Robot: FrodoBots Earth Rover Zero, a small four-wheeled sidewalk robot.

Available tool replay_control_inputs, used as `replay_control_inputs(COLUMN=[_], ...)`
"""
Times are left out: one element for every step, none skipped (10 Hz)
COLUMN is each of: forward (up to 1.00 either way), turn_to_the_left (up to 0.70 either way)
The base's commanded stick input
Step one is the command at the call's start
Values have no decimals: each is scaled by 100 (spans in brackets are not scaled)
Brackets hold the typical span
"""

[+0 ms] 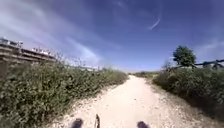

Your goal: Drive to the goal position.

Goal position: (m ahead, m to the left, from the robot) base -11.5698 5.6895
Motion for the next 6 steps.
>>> replay_control_inputs(forward=[70,70,70,70,70,70], turn_to_the_left=[0,0,0,-25,-35,-35])
